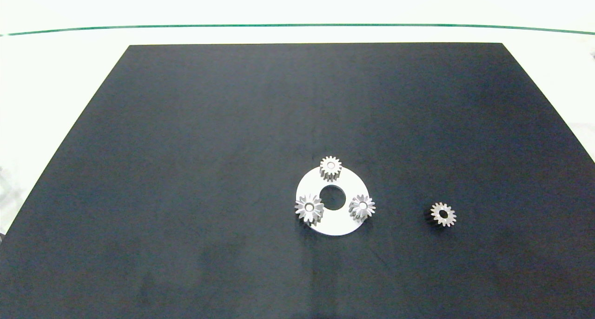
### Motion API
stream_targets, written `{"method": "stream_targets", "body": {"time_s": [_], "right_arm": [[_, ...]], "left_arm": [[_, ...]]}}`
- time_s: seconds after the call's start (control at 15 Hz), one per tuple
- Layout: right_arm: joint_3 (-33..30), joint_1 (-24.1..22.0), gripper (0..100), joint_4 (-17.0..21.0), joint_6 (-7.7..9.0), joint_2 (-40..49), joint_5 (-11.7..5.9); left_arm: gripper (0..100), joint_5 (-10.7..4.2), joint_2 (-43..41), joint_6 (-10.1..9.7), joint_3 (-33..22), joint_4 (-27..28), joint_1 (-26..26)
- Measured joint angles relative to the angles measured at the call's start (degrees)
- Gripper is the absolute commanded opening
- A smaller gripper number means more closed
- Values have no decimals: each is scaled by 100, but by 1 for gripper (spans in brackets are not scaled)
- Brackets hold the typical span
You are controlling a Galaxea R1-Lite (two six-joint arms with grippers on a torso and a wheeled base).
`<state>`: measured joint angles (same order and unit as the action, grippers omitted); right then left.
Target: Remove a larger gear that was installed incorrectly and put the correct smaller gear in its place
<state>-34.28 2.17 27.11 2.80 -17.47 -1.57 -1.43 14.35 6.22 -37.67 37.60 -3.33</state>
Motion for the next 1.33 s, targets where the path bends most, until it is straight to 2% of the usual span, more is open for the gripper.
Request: {"method": "stream_targets", "body": {"time_s": [0.13, 0.33, 0.6, 0.93, 1.13, 1.33], "right_arm": [[-308, 88, 100, 149, 102, -419, 6], [-562, 289, 100, 194, 102, -992, 37], [-646, 469, 100, 196, 96, -1536, 61], [-645, 457, 100, 205, 89, -1858, 28], [-649, 441, 100, 201, 83, -2024, 17], [-719, 427, 100, 191, 83, -2120, 6]], "left_arm": [[100, 17, 568, 69, -188, 18, -236], [100, 22, 1332, 243, -519, 20, -725], [100, 17, 2165, 430, -688, -201, -1930], [100, -61, 3322, 494, -686, -1335, -3101], [100, -311, 4091, 511, -673, -1833, -3816], [100, -424, 4982, 524, -662, -2727, -4131]]}}
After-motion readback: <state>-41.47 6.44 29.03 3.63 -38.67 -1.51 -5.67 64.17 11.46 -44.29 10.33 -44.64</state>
